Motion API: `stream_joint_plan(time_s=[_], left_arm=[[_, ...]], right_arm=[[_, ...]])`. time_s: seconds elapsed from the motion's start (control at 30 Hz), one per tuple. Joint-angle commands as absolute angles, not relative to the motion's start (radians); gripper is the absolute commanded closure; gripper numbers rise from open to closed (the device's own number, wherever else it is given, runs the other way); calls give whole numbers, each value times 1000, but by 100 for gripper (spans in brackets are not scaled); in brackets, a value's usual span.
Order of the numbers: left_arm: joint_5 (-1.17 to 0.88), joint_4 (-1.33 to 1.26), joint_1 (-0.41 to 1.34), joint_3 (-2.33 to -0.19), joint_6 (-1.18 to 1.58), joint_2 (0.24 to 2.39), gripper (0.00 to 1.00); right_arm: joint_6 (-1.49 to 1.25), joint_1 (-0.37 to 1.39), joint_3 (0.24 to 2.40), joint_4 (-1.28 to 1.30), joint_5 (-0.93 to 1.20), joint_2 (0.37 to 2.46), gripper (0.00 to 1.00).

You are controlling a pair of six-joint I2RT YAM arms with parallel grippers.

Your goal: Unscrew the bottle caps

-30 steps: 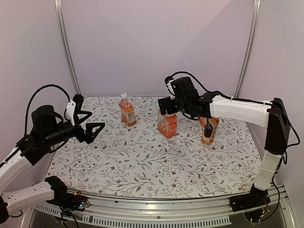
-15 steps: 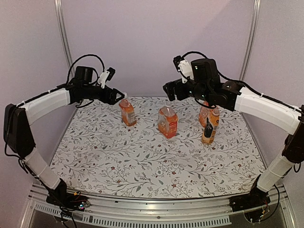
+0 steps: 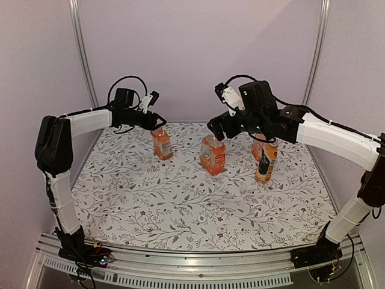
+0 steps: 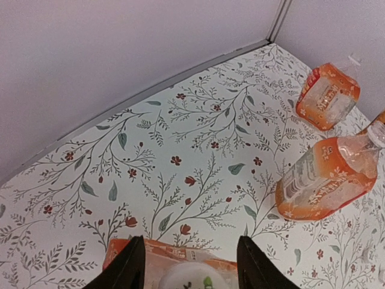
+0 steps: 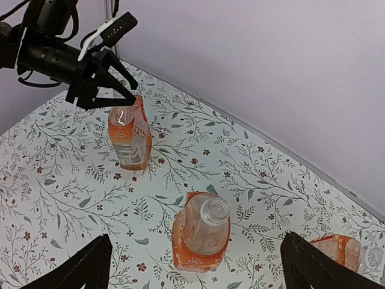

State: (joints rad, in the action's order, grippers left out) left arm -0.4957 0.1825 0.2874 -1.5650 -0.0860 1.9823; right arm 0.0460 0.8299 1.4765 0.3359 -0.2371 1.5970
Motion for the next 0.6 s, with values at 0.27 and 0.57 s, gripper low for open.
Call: stream_joint_plan(time_s=[0.27,0.57], left_arm=[[-597,206,263,-1618,-104,2019,100],[-119,453,368,-1536,37,1644,100]], right_arm=[[79,824,1548,408,-194,1660,1],[73,916,1520,293,-65,1626,3]])
